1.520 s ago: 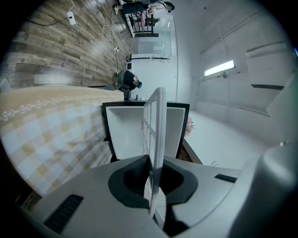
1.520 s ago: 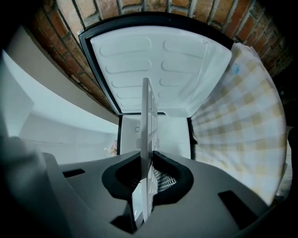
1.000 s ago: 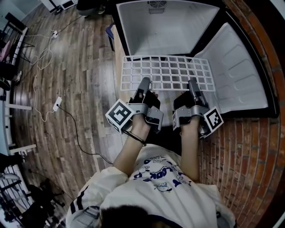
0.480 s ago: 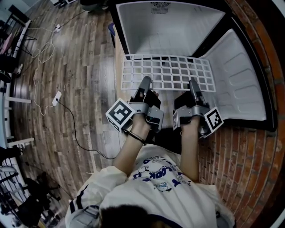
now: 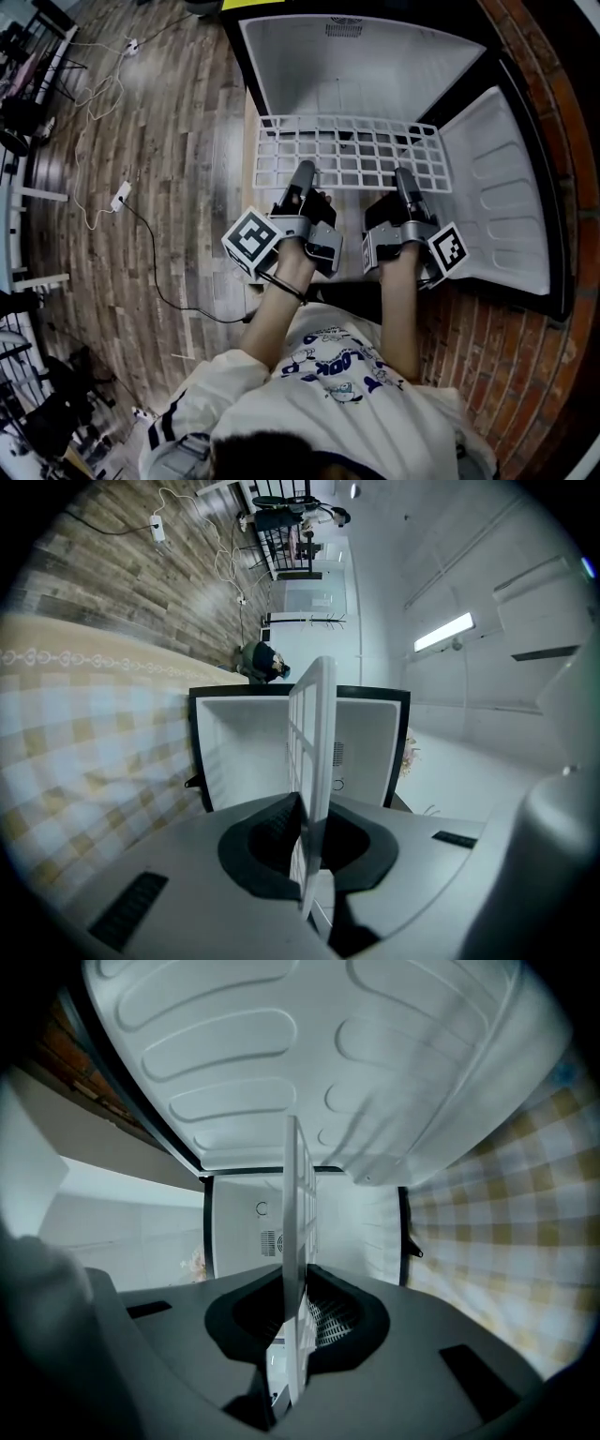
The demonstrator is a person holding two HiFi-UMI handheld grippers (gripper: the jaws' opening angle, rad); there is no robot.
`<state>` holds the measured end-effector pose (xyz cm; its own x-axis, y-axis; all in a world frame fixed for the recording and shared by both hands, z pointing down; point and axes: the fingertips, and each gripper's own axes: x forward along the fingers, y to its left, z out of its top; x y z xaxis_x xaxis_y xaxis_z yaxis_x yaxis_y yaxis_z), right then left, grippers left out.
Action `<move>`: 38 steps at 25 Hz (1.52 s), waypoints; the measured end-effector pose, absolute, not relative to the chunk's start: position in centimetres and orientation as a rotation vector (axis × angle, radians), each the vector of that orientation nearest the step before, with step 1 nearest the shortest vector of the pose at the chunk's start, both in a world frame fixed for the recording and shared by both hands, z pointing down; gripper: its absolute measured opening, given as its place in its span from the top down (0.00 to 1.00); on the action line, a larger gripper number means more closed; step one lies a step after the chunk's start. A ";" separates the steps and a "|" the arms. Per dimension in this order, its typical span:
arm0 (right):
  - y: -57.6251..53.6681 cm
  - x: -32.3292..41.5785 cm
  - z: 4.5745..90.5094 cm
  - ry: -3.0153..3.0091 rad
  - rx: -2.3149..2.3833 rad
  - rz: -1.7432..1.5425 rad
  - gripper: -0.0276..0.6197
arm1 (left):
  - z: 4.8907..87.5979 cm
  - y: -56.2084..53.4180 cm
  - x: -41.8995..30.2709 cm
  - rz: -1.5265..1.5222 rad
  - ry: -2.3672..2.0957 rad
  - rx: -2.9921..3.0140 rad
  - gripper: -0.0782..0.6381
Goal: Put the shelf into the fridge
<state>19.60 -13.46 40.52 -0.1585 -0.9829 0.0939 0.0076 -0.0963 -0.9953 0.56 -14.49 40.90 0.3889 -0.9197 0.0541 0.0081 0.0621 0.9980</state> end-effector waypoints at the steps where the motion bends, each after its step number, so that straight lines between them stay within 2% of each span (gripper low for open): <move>1: -13.8 19.7 40.5 1.272 -1.185 -1.409 0.88 | 40.9 -14.7 0.7 -0.885 -0.929 1.312 0.84; 8: -20.4 21.3 42.2 1.274 -1.161 -1.450 0.88 | 42.4 -20.5 2.2 -0.895 -0.970 1.291 0.84; 16: -22.5 21.2 42.0 1.275 -1.157 -1.467 0.88 | 41.8 -22.7 2.3 -0.927 -0.962 1.282 0.84; 38: -22.7 21.0 41.2 1.276 -1.107 -1.469 0.88 | 40.6 -23.4 2.2 -0.962 -0.926 1.323 0.84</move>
<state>20.96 -22.65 41.21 -0.2236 -0.9715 0.0782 0.0585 -0.0934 -0.9939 2.21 -23.43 40.55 0.3417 -0.9398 0.0001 0.0354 0.0129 0.9993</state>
